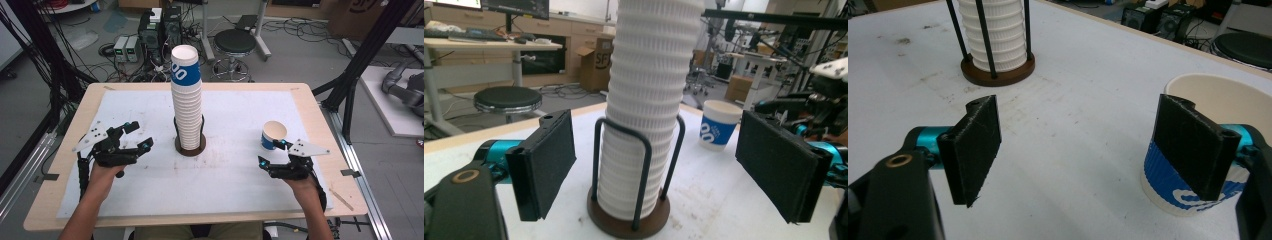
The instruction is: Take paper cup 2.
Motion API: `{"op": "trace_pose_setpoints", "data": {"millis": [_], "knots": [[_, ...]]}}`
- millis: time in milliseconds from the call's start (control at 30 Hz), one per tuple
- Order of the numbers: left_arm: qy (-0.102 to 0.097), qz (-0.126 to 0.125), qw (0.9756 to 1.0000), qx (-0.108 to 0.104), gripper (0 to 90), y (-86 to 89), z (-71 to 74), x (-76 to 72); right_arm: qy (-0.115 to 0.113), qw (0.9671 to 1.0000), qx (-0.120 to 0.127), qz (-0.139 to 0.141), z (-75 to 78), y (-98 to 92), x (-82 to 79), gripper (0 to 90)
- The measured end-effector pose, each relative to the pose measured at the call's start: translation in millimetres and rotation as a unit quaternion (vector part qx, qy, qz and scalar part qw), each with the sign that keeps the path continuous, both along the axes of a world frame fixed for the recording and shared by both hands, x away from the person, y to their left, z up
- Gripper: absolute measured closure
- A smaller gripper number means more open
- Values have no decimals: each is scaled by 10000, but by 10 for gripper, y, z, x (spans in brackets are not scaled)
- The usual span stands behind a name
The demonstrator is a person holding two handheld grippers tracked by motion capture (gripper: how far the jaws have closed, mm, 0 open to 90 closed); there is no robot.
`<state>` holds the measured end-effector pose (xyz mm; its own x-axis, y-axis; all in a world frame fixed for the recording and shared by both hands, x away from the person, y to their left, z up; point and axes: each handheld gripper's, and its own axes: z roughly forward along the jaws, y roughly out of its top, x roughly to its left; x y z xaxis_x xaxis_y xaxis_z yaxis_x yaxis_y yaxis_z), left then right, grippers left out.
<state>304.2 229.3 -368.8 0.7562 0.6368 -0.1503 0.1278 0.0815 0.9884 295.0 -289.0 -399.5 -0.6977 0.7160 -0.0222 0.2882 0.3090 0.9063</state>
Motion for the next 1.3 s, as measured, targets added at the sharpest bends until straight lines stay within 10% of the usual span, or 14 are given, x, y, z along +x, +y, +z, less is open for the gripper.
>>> {"op": "trace_pose_setpoints", "data": {"millis": [733,1300], "knots": [[-292,-709,9967,265,158,-276,1085,387,55,9999,8,150,6,76,29,199],[-293,-732,9959,441,157,-575,1526,649,27,9998,11,215,15,88,18,198]]}}
